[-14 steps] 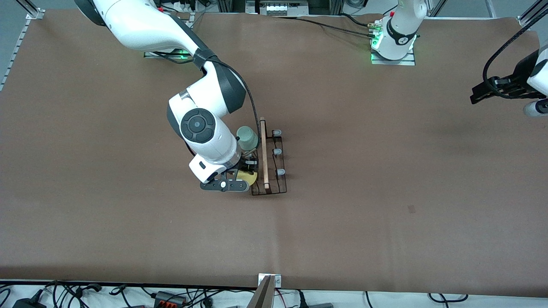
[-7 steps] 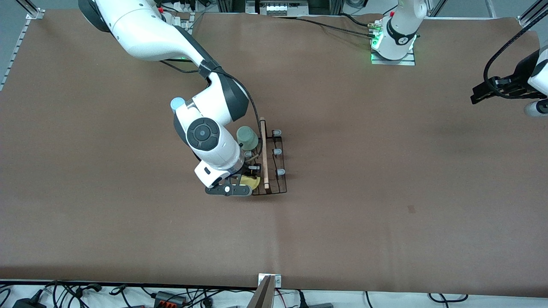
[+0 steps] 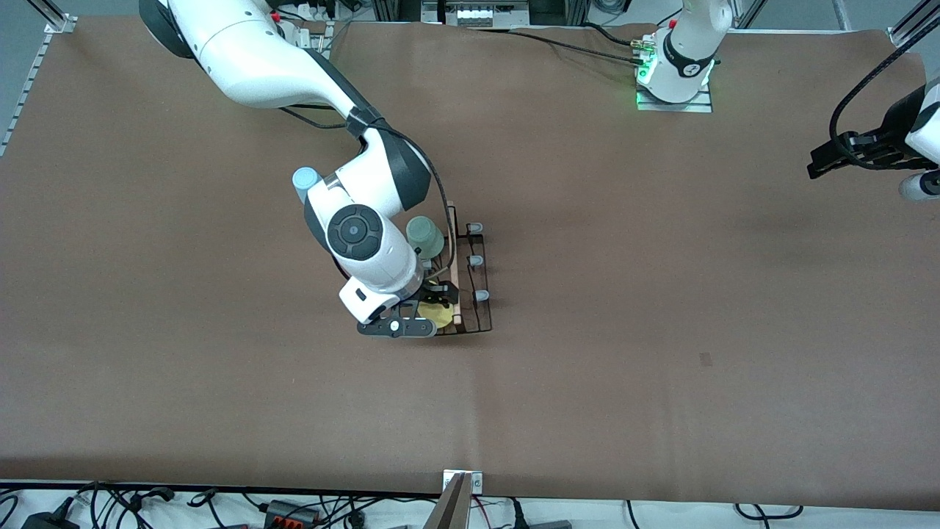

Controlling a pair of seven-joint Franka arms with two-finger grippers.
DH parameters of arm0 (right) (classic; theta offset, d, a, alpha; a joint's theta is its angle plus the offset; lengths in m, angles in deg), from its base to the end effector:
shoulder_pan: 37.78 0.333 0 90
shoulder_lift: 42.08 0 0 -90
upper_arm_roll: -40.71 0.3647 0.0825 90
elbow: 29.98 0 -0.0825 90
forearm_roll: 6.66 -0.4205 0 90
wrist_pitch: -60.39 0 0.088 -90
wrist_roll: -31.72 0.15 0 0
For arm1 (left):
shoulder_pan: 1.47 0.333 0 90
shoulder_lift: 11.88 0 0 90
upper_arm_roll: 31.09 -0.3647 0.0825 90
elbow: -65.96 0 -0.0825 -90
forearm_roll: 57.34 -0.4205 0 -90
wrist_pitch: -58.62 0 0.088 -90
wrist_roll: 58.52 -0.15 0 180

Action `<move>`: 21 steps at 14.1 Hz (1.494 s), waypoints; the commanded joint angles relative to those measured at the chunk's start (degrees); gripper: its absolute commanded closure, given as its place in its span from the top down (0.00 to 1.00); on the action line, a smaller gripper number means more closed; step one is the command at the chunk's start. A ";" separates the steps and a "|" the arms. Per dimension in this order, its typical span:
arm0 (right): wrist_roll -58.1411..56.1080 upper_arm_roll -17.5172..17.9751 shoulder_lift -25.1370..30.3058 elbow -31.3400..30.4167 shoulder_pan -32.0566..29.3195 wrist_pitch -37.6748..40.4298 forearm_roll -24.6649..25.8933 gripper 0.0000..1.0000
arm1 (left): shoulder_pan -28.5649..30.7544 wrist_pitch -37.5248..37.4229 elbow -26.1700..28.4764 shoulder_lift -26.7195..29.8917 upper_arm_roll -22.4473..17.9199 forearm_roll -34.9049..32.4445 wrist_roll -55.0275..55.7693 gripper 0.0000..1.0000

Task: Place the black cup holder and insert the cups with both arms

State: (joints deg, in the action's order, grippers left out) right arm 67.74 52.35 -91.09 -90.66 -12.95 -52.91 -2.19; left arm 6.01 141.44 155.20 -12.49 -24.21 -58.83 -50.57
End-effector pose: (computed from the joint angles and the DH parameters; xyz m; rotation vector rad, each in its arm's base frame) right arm 0.7198 0.4536 0.3099 -3.0324 0.0583 -0.0259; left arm 0.5755 0.0106 0.6209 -3.0946 -0.2338 0.1877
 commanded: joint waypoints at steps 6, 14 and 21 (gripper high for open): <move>-16.57 -0.22 10.67 -0.14 -13.56 15.99 0.01 1.00 | 0.34 -0.55 -0.47 0.08 0.06 0.17 -0.21 1.00; -23.53 -3.37 22.78 -7.74 -24.73 20.58 -0.33 1.00 | 0.52 -0.55 -0.47 -0.01 0.06 0.17 -0.21 1.00; -38.57 -9.35 32.66 -14.02 -30.02 25.31 -1.31 1.00 | 0.52 -0.55 -0.47 -0.01 0.06 0.17 -0.21 1.00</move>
State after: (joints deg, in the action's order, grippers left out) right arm 31.17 43.84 -60.87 -101.84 -42.71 -28.98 -2.44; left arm 6.13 141.44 155.24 -12.51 -24.28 -58.83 -50.57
